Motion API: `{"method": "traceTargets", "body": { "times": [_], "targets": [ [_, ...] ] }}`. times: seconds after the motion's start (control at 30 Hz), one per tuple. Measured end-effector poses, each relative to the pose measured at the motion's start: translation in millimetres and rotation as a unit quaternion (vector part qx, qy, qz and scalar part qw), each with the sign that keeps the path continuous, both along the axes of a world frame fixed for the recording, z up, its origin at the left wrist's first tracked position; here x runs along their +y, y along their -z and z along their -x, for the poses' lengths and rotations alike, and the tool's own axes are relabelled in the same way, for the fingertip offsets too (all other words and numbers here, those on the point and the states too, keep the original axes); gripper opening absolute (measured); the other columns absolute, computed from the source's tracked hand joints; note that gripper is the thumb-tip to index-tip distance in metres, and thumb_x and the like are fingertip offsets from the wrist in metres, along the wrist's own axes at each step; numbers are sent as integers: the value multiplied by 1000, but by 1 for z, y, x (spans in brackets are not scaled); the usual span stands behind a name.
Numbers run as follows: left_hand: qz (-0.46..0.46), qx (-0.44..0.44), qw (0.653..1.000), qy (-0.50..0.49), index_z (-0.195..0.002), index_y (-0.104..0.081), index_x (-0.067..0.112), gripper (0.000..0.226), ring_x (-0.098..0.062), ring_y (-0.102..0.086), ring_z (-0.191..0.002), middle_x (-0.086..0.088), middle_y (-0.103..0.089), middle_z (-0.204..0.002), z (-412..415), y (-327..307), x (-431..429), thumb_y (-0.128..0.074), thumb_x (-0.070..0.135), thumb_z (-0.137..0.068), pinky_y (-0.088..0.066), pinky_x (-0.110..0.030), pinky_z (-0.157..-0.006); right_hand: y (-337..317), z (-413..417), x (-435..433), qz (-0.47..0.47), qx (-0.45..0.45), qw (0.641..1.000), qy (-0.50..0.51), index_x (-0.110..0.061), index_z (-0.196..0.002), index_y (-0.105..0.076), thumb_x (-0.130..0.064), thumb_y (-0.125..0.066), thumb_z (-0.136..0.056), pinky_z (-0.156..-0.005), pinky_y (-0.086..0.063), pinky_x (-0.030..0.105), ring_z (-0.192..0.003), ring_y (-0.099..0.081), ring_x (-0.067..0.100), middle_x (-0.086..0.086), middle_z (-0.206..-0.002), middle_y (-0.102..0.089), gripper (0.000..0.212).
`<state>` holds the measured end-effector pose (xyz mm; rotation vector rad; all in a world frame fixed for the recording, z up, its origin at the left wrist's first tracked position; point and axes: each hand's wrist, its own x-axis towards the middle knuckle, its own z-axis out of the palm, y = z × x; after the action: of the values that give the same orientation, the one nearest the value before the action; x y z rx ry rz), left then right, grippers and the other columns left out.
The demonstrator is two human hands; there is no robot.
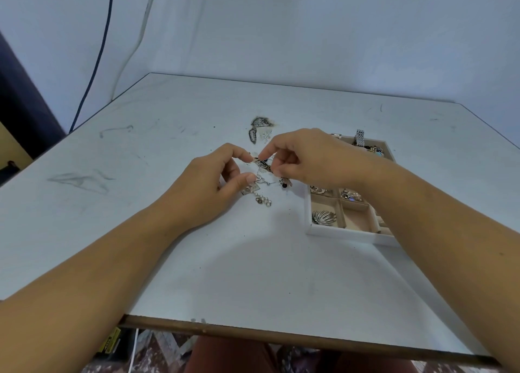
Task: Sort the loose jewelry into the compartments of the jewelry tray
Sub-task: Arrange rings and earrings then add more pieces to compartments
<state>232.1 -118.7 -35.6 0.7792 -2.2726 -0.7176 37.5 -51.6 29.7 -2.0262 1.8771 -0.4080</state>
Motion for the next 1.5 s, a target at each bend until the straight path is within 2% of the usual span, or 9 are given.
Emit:
{"method": "traceTargets", "body": {
  "times": [0.1,0.33,0.6,0.87,0.97,1.1,1.3,1.4,1.5],
  "targets": [
    [10,4,1000,-2,-109,-55,32,23,-6,-54,-63,13,-61,-75,0,0,0,-63,35,-87,-42,-13,-61,0,-2,4,-3,51,999,-8,-33,-112,-62,-27,-60,-89,-72,-45,15,-84,-60,1,-15,-93,-66,24],
    [42,57,997,-32,-106,-56,29,19,-4,-56,-79,8,-61,-76,0,-6,2,-62,29,-89,-43,-12,-64,13,-21,14,4,117,993,-25,-33,-97,-66,-57,-61,-77,-74,-49,30,-88,-52,5,-15,-93,-55,32],
    [67,-49,997,4,-96,-63,31,17,-3,-52,-82,13,-58,-77,-7,-4,1,-50,35,-85,-38,-17,-69,11,-19,11,34,128,990,-43,-20,-91,-63,-26,-52,-89,-80,-48,36,-87,-56,13,-7,-91,-61,13],
    [96,-71,993,-4,-99,-68,42,37,-10,-37,-99,18,-50,-94,-2,0,3,-53,64,-73,-36,-33,-89,2,-12,11,81,-14,996,-28,-24,-98,-61,-23,-53,-93,-68,-43,12,-79,-57,0,-14,-86,-65,10],
    [95,-77,992,-17,-98,-70,39,44,-8,-34,-100,18,-52,-94,3,-1,3,-55,68,-70,-35,-37,-93,-1,-14,13,118,-35,992,-22,-25,-96,-60,-23,-52,-94,-67,-42,12,-78,-56,2,-12,-83,-63,9],
    [78,-49,995,-28,-87,-73,33,16,-10,-38,-98,17,-57,-90,6,0,1,-69,46,-80,-40,-35,-81,-4,-10,13,134,-15,991,-15,-21,-96,-58,-21,-49,-94,-65,-40,17,-73,-53,3,-11,-82,-60,9],
    [4,26,997,-75,-81,-68,36,2,6,-55,-76,17,-63,-80,3,-9,4,-69,37,-83,-35,-5,-64,4,1,13,77,108,991,-9,-22,-94,-61,-26,-53,-93,-75,-38,25,-88,-52,11,-11,-93,-56,9],
    [-62,71,992,-79,-82,-70,27,9,2,-49,-57,10,-64,-72,4,-13,5,-69,35,-82,-34,-8,-55,6,1,14,74,118,990,-9,-25,-95,-62,-31,-55,-92,-73,-32,23,-92,-51,10,-11,-97,-58,10],
    [-125,113,984,-66,-83,-72,26,10,-6,-45,-58,2,-60,-66,3,-14,4,-69,35,-83,-37,-19,-59,7,2,13,66,103,992,-5,-27,-96,-63,-33,-56,-91,-73,-31,22,-93,-51,8,-13,-97,-57,10]
  ]
}}
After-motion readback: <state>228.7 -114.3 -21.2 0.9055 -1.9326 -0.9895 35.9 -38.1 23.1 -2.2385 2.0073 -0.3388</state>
